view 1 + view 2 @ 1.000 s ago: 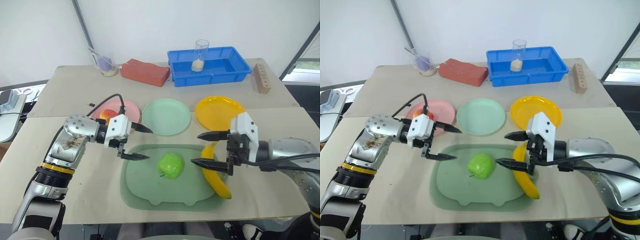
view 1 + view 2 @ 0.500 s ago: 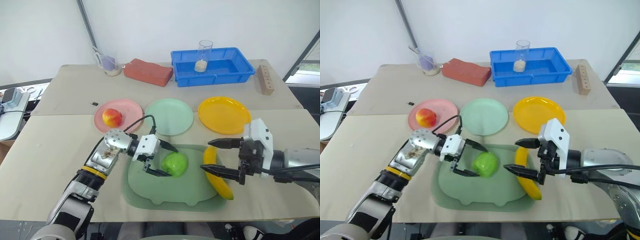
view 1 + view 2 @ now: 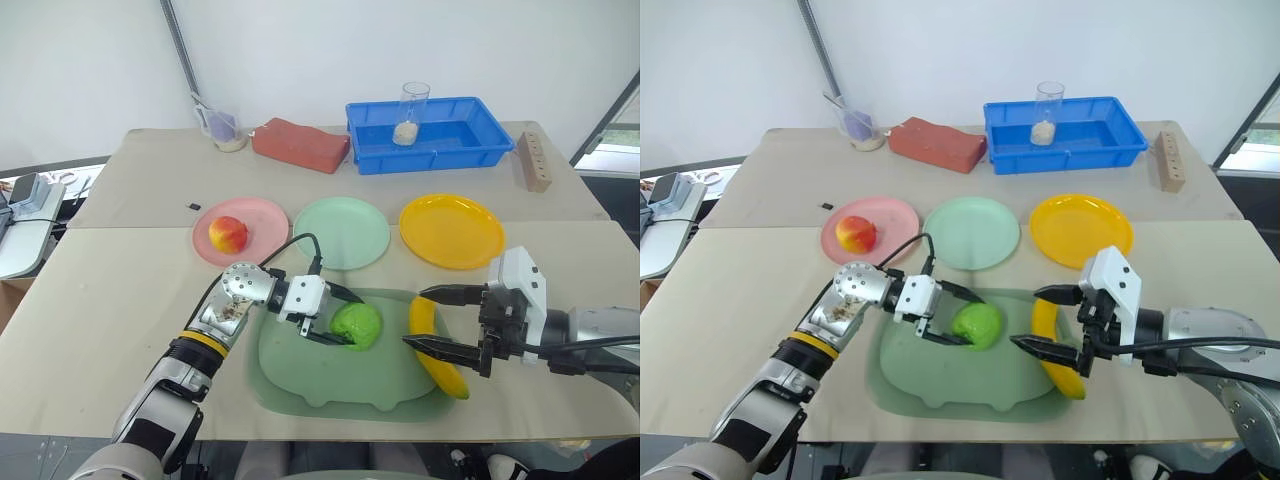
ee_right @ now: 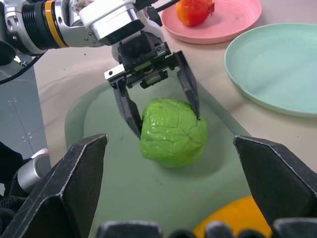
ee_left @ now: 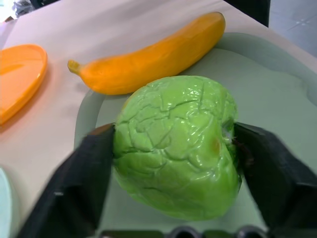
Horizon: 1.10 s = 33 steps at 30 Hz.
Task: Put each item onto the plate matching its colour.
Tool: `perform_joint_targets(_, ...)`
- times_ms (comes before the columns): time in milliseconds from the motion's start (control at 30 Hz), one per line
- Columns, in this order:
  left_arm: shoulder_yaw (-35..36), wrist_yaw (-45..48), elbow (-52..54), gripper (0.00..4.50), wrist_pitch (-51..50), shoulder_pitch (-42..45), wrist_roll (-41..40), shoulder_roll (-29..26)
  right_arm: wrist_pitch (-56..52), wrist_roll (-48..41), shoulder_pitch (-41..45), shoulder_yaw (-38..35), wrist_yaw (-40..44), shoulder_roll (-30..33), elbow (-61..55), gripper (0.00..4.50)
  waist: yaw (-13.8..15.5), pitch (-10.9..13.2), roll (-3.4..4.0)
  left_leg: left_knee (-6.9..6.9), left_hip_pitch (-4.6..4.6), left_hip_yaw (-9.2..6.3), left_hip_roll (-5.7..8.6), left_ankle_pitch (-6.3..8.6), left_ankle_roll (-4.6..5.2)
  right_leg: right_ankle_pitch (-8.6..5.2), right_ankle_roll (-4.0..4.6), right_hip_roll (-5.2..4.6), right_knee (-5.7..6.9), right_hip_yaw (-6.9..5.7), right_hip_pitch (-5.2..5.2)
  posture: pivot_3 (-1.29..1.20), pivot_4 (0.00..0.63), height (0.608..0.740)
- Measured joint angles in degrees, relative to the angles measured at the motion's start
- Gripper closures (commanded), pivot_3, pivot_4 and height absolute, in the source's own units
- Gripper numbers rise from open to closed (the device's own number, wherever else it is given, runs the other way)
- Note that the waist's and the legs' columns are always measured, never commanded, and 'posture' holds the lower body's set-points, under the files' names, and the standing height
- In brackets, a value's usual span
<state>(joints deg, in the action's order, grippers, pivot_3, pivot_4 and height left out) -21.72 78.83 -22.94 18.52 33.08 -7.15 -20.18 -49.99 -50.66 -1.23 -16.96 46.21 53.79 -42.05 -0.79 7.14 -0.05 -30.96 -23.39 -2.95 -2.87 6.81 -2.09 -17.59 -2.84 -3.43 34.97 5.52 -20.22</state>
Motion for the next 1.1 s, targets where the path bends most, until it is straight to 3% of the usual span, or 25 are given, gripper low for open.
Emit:
perform_joint_targets(333,1.4,0.0,1.2,1.67,-3.7,0.5,-1.3,-2.0,0.6,-0.2,3.2,0.8,-0.6,-0.4,0.7,0.00,-0.4,0.0,0.00,0.02,0.02,-0.04,0.00,0.00,0.01,0.01,-0.02,0.02,0.07,0.00,-0.04,0.00,0.150,0.740)
perform_joint_targets(500,9.0,-2.5,-1.7,1.67,-13.3,8.0,-4.6,-5.4,-0.2,-2.6,9.8,1.9,-5.4,-4.1,2.3,0.00,-0.8,0.0,-0.01,0.05,0.01,-0.13,0.00,-0.01,0.02,0.01,-0.02,0.07,0.08,-0.05,-0.06,0.00,0.150,0.740)
perform_joint_targets(667,15.2,-18.9,-17.4,1.67,-13.8,17.4,-2.1,-0.6,-1.7,0.9,19.2,8.0,-14.2,-7.9,4.7,0.00,-0.4,0.0,-0.01,0.02,-0.01,-0.13,0.05,-0.02,0.03,0.05,-0.09,0.05,0.03,-0.03,-0.03,0.00,0.150,0.740)
perform_joint_targets(900,15.1,-33.4,-33.7,1.67,-9.3,21.5,3.8,8.1,-7.6,2.1,28.8,11.4,-25.6,-14.3,7.5,0.00,0.0,0.0,0.02,0.17,-0.25,-0.24,0.04,-0.31,0.48,0.17,-0.58,0.17,0.11,-0.04,-0.08,0.00,0.150,0.740)
perform_joint_targets(1033,15.2,-35.4,-37.6,0.02,-7.0,23.3,5.3,9.2,-7.8,3.3,28.3,11.7,-26.6,-14.3,7.7,0.00,0.0,0.0,0.05,0.17,-0.35,-0.23,0.04,-0.33,0.52,0.15,-0.61,0.18,0.11,-0.01,-0.02,0.00,0.150,0.740)
perform_joint_targets(1100,15.3,-35.5,-38.7,0.02,-6.4,23.5,5.6,9.4,-7.8,4.0,26.8,11.7,-26.6,-13.9,7.6,0.00,0.0,0.0,0.05,0.18,-0.34,-0.23,0.04,-0.33,0.52,0.15,-0.62,0.18,0.12,-0.01,-0.03,0.00,0.150,0.740)
